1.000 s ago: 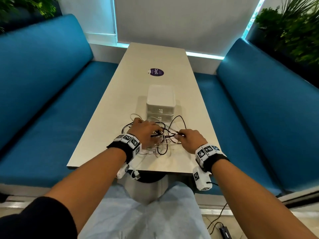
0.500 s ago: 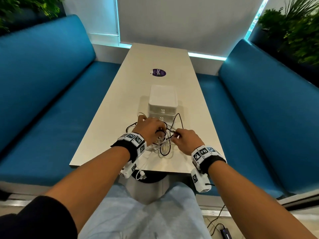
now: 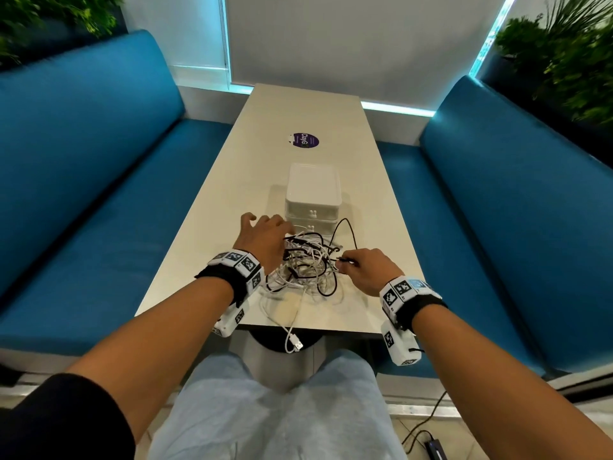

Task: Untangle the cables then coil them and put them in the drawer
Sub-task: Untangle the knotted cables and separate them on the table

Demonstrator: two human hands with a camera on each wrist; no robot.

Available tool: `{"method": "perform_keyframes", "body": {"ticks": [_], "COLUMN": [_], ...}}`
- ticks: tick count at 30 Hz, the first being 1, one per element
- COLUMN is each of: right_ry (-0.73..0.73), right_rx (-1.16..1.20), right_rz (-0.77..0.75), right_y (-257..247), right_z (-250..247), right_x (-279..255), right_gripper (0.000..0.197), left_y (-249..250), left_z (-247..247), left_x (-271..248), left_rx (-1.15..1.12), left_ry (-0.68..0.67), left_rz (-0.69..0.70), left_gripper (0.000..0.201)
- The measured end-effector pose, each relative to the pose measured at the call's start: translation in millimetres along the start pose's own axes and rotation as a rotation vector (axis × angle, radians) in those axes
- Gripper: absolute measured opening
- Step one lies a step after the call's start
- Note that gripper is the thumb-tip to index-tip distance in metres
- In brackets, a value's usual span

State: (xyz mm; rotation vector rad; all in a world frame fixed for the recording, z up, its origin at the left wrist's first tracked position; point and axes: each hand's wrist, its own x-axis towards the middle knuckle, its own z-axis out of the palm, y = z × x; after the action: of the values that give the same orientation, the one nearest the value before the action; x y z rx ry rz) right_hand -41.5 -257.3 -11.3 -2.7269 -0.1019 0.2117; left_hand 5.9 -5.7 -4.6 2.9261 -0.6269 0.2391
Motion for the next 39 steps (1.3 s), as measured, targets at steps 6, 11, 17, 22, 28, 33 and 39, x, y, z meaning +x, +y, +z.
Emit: {"method": "perform_keyframes", "body": {"ticks": [6, 11, 17, 22, 28, 33, 39], "right_ry": [0.11, 0.074, 0.063, 0.066, 0.051, 0.033, 0.018], "right_rx": [0.062, 0.064, 0.062, 0.055, 0.044, 0.097, 0.131], "right_rz": [-0.064, -0.051, -0.061, -0.041, -0.041, -0.098, -0.051], "right_y": [-12, -15, -18, -19, -18, -15, -16], "right_z": [7, 7, 4, 5, 8, 8, 3], "right_x": [4, 4, 1, 2, 1, 0, -2], "right_gripper": [0.018, 0.022, 0.028, 0.03, 0.028, 0.02, 0.025], "left_y": [28, 41, 37, 28, 26, 26, 20], "left_z": [-5, 8, 10, 10, 8, 7, 1], "left_x": [6, 6, 0, -1, 0, -2, -1], "left_rx": [-0.098, -0.3, -0.209, -0.099, 0.036, 0.142, 0.34], "left_ry": [-0.126, -0.047, 0.194, 0.187, 0.12, 0.102, 0.159], "left_rz": [0.235, 0.108, 0.196, 0.22, 0.271, 0.3, 0.396], "left_gripper": [0.065, 0.055, 0.025, 0.016, 0.019, 0.023, 0.012]}}
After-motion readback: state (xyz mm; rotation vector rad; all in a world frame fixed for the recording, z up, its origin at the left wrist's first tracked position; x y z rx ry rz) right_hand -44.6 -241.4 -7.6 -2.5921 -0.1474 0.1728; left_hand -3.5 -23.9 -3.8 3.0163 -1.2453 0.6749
